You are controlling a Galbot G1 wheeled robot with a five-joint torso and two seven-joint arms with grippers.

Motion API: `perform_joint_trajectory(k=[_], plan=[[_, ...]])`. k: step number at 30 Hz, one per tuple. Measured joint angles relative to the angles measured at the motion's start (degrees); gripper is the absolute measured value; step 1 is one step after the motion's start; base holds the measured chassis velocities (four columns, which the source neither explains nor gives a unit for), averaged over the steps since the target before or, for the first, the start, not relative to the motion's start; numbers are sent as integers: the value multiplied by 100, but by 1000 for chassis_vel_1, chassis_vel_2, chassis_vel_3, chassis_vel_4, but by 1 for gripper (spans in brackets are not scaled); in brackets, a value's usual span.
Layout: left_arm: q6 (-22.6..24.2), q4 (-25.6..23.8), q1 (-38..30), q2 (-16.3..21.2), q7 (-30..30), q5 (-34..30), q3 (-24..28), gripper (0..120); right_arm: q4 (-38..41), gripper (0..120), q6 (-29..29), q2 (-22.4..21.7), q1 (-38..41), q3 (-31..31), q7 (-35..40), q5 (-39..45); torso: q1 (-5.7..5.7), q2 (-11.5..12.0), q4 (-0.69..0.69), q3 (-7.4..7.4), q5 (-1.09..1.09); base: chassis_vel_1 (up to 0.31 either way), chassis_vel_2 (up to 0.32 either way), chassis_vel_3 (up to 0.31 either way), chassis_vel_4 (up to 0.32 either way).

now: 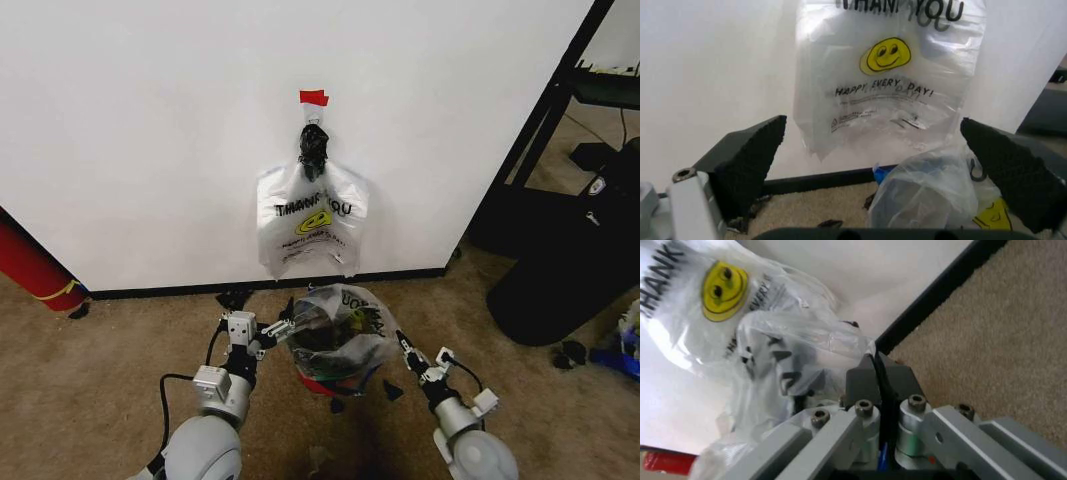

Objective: Pick up the garbage bag from the wall and place it over the trash bin.

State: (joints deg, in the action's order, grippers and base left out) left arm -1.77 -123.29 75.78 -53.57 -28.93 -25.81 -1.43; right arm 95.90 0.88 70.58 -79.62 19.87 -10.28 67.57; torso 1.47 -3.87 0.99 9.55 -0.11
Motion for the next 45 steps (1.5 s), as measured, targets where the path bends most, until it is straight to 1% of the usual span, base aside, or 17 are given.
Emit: perform_joint_trajectory(k=[12, 18, 20, 21, 24, 26, 28, 30, 32, 35, 36, 37, 40, 41, 42, 44, 45], plan=[[25, 20, -7, 1, 30, 39, 92, 100, -237, 0, -365, 31, 59, -93, 322, -577, 0, 0, 1, 0, 0, 0, 0, 0, 0], [26, 17, 55, 4, 89, 108, 97, 100, -226, 2, -392, 27, 7, -69, 435, -791, 0, 0, 0, 0, 0, 0, 0, 0, 0], [20, -13, 96, 5, 99, 139, 84, 100, -157, 10, -217, 2, -61, -30, 390, -1024, 0, 0, 1, 0, 1, 0, 0, 0, 0], [20, -13, 96, 5, 99, 139, 84, 100, -157, 10, -217, 2, -61, -30, 390, -1024, 0, 0, 1, 0, 1, 0, 0, 0, 0], [-8, -38, 136, -20, 102, 154, 38, 100, 101, 23, 281, -78, -256, 52, 185, -1594, 0, 0, 0, 0, 1, 0, 0, 0, 0], [-27, -39, 153, -44, 104, 155, 12, 100, 265, 28, 508, -120, -380, 126, 21, -1927, 0, 0, 2, 0, 0, 0, 0, 0, 0], [-58, -41, 189, -87, 104, 157, -28, 100, 548, 39, 842, -166, -590, 266, -233, -2450, 0, 0, 1, 0, 1, 0, 0, 0, 0], [-70, -48, 207, -99, 104, 163, -43, 100, 641, 41, 922, -176, -663, 309, -291, -2591, 0, 0, 1, 0, 0, 0, 0, 0, 0], [-133, -77, 283, -136, 110, 207, -112, 100, 894, 51, 1175, -171, -877, 444, -389, -3014, 0, 0, 0, 0, 0, 0, 0, 0, 0], [-511, 22, 483, -239, 267, 481, -376, 100, 1281, 65, 1715, 73, -1311, 843, -289, -3758, 0, 0, 1, -1, 0, 0, 0, 0, 0], [-511, 22, 483, -239, 267, 481, -376, 100, 1281, 65, 1715, 73, -1311, 843, -289, -3758, 0, 0, 1, -1, 0, 0, 0, 0, 0], [-683, 115, 539, -282, 320, 624, -484, 100, 1385, 68, 1907, 194, -1448, 971, -154, -4007, 0, 0, 1, -1, 1, 0, 0, 0, 0], [-1677, 584, 723, -670, 514, 1210, -1144, 100, 1713, 83, 2794, 733, -1882, 1435, 642, -5031, 0, 0, 1, -1, -2, 0, 0, 0, 0], [-1816, 615, 779, -752, 563, 1214, -1282, 100, 1808, 84, 2925, 874, -1986, 1524, 829, -5223, 0, 0, 0, -1, -2, 0, 0, 0, 0], [-1816, 615, 779, -752, 563, 1214, -1282, 100, 1808, 84, 2925, 874, -1986, 1524, 829, -5223, 0, 0, 0, -1, -2, 0, 0, 0, 0], [-2066, 618, 1014, -919, 763, 1047, -1626, 100, 2174, 94, 3114, 1251, -2370, 1710, 1292, -5621, 0, 0, 3, -1, -1, 0, 0, 0, 0], [-2178, 596, 1159, -969, 881, 945, -1772, 100, 2358, 98, 3133, 1402, -2543, 1750, 1456, -5734, 0, 0, 0, -1, -3, 0, 0, 0, 0]])
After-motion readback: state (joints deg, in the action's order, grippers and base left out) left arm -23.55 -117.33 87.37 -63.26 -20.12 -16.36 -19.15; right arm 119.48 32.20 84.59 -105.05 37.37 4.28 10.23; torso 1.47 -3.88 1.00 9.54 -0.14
